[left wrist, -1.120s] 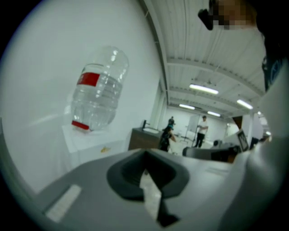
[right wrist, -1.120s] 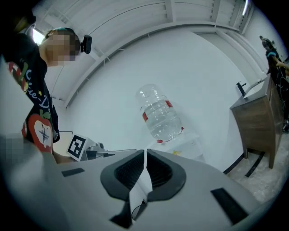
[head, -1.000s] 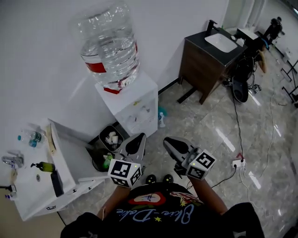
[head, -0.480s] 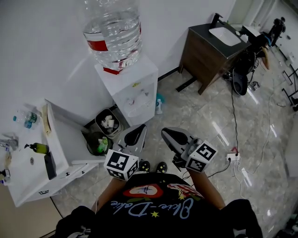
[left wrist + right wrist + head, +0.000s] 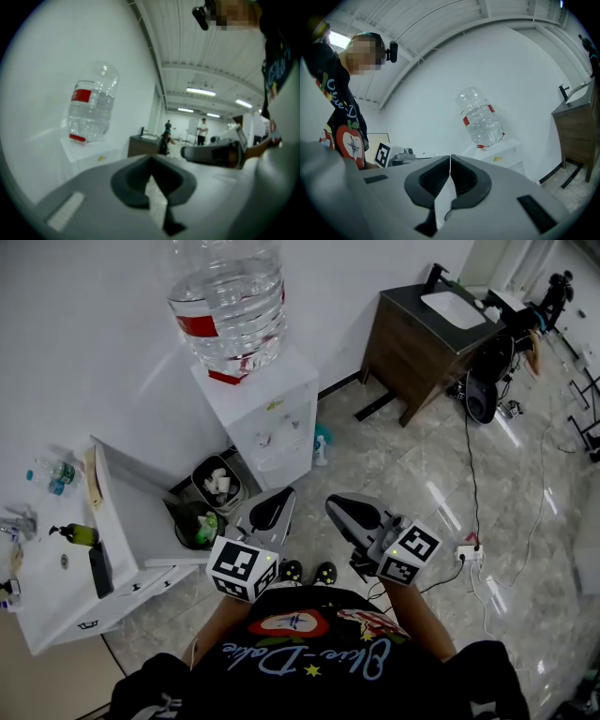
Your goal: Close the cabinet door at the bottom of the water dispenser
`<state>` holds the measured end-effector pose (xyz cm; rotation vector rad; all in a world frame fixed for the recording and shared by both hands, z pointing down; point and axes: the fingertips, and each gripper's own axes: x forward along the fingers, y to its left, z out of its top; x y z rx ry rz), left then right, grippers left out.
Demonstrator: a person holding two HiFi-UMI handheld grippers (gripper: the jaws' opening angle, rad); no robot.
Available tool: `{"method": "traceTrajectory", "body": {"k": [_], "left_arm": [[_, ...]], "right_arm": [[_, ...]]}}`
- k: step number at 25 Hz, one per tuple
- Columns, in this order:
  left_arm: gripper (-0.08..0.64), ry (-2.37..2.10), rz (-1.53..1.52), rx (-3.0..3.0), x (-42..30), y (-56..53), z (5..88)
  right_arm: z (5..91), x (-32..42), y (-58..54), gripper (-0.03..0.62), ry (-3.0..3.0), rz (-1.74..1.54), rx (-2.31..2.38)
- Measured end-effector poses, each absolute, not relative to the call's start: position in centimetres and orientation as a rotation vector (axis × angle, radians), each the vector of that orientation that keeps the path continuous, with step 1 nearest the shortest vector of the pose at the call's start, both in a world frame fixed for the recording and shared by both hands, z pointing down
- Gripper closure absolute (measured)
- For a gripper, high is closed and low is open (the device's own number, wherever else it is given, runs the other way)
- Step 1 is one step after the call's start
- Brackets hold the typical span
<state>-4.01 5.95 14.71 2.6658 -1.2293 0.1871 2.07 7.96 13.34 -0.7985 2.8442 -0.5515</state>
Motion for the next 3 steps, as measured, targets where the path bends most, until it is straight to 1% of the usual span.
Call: {"method": "traceTrajectory", "body": {"k": [3], "left_arm": [[0.561,-1.211,0.187,2.668,-3.70,6.03,14.84]], "right_arm": [[13.35,2.08,8.00,0.575,2.829,-0.557,-0.814]]}}
